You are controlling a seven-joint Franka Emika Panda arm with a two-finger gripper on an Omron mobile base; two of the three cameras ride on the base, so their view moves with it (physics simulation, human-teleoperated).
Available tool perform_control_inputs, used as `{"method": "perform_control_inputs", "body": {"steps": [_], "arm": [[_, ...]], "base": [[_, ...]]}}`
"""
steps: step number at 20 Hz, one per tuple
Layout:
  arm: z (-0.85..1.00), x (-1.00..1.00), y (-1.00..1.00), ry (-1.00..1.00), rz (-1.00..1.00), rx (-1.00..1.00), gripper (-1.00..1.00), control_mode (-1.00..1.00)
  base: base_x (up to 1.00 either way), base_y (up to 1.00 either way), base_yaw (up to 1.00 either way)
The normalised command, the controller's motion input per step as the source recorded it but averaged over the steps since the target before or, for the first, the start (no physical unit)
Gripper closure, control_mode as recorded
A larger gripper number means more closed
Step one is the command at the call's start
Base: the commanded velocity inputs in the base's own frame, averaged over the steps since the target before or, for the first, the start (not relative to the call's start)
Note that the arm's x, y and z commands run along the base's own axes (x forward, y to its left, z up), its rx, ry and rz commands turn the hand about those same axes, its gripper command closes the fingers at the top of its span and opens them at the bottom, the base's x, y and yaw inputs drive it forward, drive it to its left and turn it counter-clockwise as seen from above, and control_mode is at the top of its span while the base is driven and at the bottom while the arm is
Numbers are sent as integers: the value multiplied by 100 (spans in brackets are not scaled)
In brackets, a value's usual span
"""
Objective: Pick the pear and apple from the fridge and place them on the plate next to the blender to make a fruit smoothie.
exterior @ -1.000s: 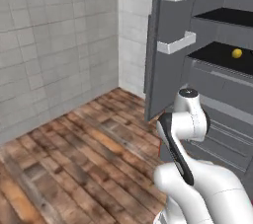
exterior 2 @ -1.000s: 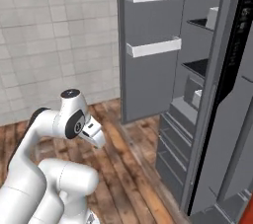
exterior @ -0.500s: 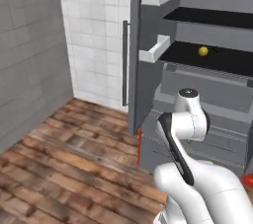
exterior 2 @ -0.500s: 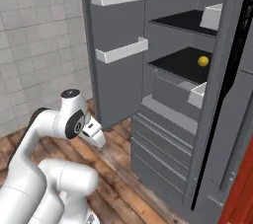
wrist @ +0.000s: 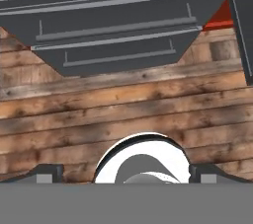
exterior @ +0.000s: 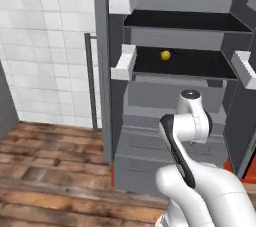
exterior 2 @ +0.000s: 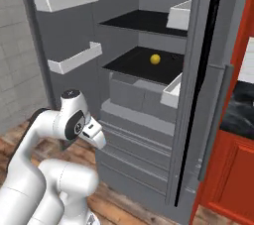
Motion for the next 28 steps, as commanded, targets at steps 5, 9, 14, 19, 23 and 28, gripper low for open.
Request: {"method": "perform_control_inputs", "body": {"steps": [5, 9, 14, 19, 23, 28], "arm": [[0, 0, 0, 0, 0, 0, -100, 100], [0, 0, 0, 0, 0, 0, -100, 100], [0, 0, 0, 0, 0, 0, -100, 100], [0, 0, 0, 0, 0, 0, -100, 100], [0, 0, 0, 0, 0, 0, -100, 100], [0, 0, 0, 0, 0, 0, -100, 100]], "base": [[65, 21, -48], [69, 31, -42], [63, 40, -35], [64, 58, -18], [80, -2, 0], [56, -41, 3]]}}
